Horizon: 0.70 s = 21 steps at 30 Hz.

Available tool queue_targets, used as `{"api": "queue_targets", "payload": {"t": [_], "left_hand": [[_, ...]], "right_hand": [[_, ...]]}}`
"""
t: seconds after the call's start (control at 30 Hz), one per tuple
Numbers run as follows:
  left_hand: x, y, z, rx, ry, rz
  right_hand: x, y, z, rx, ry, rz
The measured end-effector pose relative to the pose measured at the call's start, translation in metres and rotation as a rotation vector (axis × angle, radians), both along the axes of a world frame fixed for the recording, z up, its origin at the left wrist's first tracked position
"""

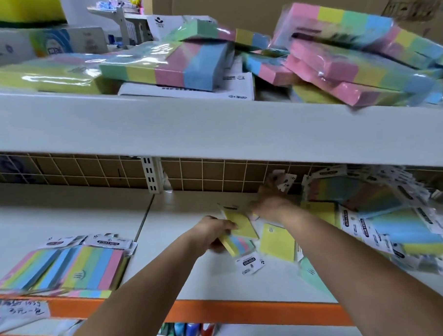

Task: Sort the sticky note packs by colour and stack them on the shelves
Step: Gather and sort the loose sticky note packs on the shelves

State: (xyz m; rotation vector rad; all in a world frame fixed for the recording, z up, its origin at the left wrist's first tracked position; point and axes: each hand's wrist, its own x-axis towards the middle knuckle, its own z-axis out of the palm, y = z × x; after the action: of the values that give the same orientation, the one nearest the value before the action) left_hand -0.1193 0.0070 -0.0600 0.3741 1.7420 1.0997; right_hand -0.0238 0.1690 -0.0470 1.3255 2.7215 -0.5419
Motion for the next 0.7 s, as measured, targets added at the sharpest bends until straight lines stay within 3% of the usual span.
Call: {"api": "queue_targets", "payload": {"t": [0.2, 0.47, 0.7], "left_hand": [[0.002, -0.005, 0.009, 0.05, -0.034, -0.009], [-0.004, -0.018, 0.018, 0.056, 0.027, 0.144], [-0.007, -0.036, 0.022, 0.055, 0.069, 0.157]], "right_hand": [[0.01, 0.007, -0.001, 0.105, 0.113, -0.095], [0.013, 0.003, -0.003, -0.008, 0.407, -0.36], [-0.011, 0.011, 0.0, -0.029, 0.255, -0.417]]}}
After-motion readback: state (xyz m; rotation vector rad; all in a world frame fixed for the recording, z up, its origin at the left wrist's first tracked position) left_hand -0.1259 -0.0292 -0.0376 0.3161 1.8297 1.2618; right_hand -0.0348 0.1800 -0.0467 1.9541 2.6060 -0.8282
